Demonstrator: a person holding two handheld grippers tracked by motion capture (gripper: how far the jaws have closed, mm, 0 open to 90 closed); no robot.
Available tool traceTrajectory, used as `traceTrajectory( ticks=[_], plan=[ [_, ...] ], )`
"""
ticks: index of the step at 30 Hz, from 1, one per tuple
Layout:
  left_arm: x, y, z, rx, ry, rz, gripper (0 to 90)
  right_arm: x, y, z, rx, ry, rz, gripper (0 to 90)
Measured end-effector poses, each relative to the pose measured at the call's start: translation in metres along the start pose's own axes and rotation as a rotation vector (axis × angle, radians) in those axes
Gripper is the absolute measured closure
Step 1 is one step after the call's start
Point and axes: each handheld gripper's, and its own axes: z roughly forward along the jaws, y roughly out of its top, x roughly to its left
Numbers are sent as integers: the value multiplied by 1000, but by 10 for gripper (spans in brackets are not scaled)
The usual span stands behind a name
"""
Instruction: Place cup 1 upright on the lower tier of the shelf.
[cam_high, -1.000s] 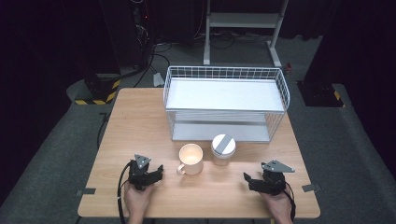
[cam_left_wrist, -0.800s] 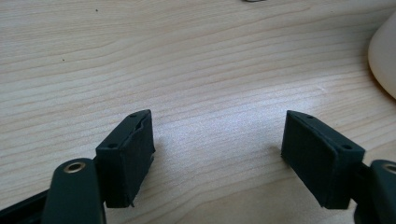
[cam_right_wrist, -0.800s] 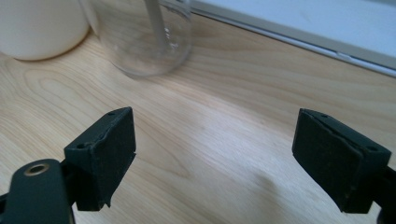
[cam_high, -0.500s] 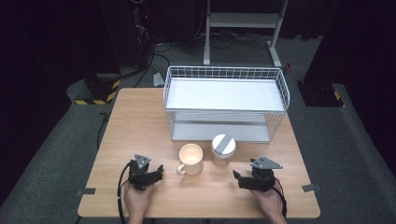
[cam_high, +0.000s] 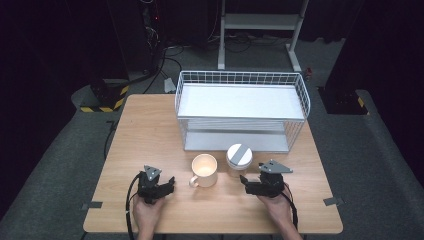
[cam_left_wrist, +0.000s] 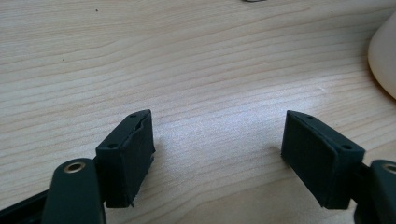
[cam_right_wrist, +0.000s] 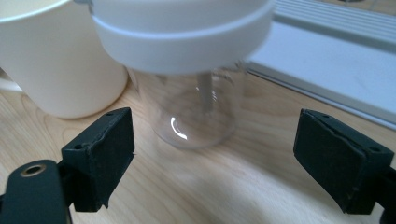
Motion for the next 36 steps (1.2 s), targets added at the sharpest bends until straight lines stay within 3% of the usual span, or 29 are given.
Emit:
traceTrajectory(
  ticks=[8, 14, 22, 29, 36],
  plan=[
    [0, 0, 0, 0, -1, -1, 255, 11, 9, 19, -3, -2, -21, 121],
    [0, 0, 0, -1, -2, -3, 255, 13, 11, 27, -11, -26, -21, 114],
    [0, 0, 0, -1, 0, -1, 256, 12, 13, 34, 0, -15, -25, 127],
    [0, 0, 0, -3, 3, -7, 257, 18, 21, 42, 21, -40, -72, 134],
    [1, 0, 0, -4, 4, -9, 258, 18, 28, 43, 5, -30, -41, 155]
  ],
)
